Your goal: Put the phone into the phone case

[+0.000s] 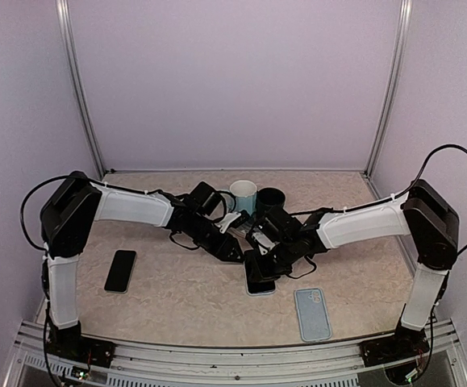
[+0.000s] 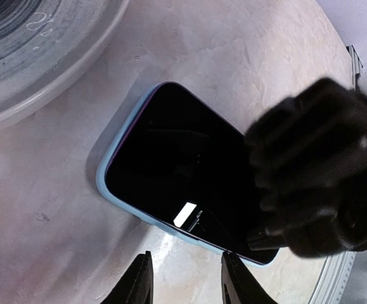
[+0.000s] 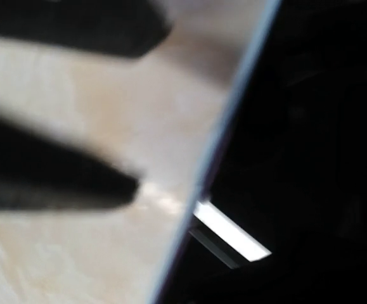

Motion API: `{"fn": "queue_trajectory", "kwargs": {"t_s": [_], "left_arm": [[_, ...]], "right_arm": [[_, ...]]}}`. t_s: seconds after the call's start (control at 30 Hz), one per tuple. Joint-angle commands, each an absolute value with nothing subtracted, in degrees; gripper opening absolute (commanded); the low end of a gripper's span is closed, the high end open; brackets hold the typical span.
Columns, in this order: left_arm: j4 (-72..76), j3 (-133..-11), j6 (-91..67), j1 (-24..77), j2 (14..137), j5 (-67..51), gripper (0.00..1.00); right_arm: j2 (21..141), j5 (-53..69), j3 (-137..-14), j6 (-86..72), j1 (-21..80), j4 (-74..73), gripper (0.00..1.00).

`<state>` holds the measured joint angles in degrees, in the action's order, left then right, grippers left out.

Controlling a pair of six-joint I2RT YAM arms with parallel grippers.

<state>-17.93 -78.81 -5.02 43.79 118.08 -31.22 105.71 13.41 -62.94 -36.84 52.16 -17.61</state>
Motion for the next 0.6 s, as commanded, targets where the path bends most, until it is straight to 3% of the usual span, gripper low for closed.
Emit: {"fn": "queue_trajectory", "kwargs": {"t_s": [0.0, 0.1, 0.23, 0.37, 0.47, 0.57], "left_arm": [[-18.5, -79.3, -5.2, 44.8, 118.1, -31.9, 0.38], [-18.2, -79.3, -5.5, 45.0, 118.1, -31.7, 0.38], [-18.1, -79.3, -5.7, 45.4, 118.5, -31.7, 0.38], [-17.8, -79.0, -6.2, 45.5, 119.5, -31.8, 0.38], [-17.5, -78.9, -6.5, 45.5, 119.9, -31.7, 0.38], [-17.3, -78.9, -6.9, 45.5, 120.5, -31.6, 0.38]], "right_arm": [[101.9, 6.9, -67.0, -35.2, 50.9, -26.6, 0.1], [98.5, 4.9, -66.7, -35.3, 48.4, -28.9, 0.25], [97.9, 4.7, -64.1, -34.7, 43.9, -28.6, 0.3], [99.9, 7.0, -65.0, -32.8, 42.1, -25.9, 0.48], [102.4, 7.7, -66.2, -31.7, 41.7, -25.6, 0.49], [104.1, 9.0, -65.6, -31.5, 41.3, -24.7, 0.33]]}}
